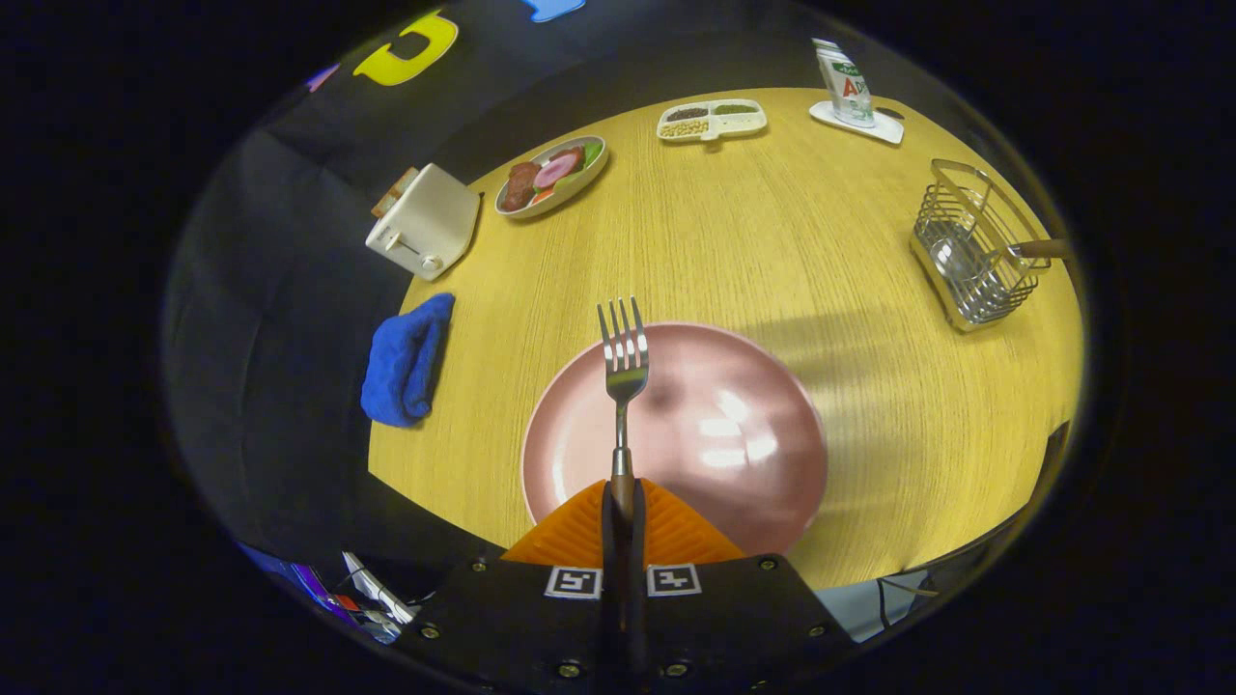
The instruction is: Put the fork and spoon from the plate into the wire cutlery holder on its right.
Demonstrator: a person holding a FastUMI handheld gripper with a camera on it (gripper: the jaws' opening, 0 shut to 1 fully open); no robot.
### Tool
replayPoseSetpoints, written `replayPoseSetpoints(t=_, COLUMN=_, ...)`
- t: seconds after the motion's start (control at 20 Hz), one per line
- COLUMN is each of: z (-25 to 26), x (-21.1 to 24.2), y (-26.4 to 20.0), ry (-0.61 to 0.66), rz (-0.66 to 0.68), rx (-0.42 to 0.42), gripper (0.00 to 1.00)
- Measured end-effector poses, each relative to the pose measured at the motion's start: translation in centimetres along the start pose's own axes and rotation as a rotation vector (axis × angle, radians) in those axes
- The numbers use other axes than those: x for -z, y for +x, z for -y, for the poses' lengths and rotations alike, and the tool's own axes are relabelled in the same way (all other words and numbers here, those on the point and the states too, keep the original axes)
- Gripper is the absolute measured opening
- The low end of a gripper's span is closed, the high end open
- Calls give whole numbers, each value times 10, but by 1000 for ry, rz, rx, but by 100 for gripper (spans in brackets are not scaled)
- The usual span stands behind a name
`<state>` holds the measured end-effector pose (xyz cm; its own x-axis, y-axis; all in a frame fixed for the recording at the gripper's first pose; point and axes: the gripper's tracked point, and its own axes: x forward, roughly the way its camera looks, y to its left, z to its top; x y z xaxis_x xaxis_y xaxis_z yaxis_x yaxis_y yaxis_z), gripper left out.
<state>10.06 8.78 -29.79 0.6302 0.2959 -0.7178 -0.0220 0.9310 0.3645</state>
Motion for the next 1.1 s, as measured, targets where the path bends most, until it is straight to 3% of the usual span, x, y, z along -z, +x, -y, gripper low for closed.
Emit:
replayPoseSetpoints(t=0.55, z=83, x=-71, y=-64, ry=125, rz=164, rx=79, gripper=3)
replayPoseSetpoints(t=1.1, z=159, x=-72, y=-107, ry=229, rz=182, rx=147, gripper=3)
